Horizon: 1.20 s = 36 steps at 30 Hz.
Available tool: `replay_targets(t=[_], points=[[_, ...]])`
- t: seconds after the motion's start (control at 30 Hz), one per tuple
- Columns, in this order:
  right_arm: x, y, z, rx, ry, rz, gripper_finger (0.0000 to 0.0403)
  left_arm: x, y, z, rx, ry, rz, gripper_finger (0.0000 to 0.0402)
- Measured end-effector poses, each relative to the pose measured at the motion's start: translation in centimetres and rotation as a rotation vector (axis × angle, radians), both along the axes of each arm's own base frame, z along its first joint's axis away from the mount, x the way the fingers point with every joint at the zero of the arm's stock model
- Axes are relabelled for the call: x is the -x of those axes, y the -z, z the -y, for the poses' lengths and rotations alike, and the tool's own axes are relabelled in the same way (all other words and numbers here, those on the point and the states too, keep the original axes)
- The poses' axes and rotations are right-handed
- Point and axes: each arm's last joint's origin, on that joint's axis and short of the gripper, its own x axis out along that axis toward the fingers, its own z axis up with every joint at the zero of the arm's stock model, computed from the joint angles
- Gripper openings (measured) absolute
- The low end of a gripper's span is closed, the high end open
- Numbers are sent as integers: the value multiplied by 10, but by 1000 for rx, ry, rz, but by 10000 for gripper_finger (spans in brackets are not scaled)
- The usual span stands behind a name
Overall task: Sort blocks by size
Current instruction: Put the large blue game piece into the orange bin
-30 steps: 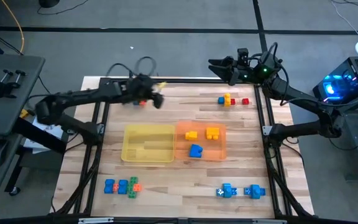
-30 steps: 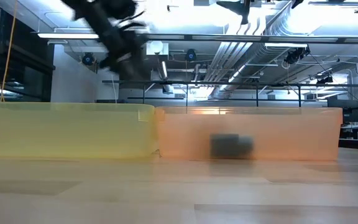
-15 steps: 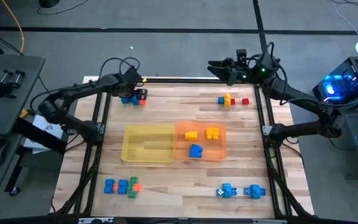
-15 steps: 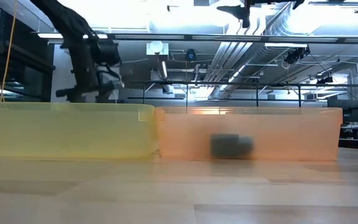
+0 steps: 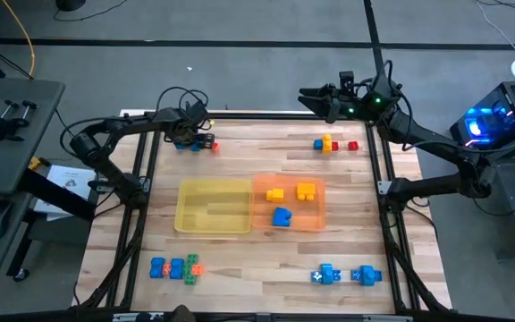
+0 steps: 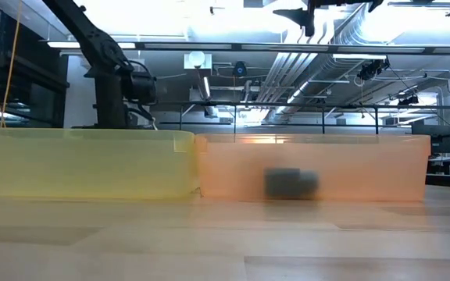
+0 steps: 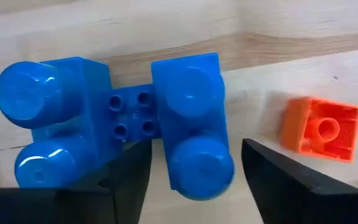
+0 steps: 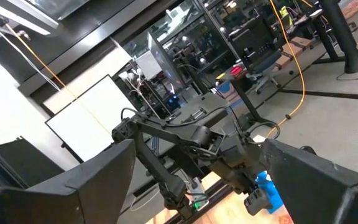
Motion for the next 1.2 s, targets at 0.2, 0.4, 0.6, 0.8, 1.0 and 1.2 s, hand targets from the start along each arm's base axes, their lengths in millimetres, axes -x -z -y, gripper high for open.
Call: replay_targets(t=[0.2,0.4,0.6,0.8,1.0,1.2], points=[[0,1,0,10,2,-16,348,-4,-1,3,-7,36,4,109],[0,1,0,10,2,-16,348,-6,-16,8,-34,86,89,71],[0,1,0,10,2,-16,348,-20,-69,26,-186,291,360,71],[0,1,0,10,2,-15,348,-69,-114,85,-366,705,749,71],[0,1,0,9,2,-14,348,-124,-89,145,-406,990,810,71],[0,1,0,-13,-1,-5,348,-169,-59,167,-379,1126,741,72]])
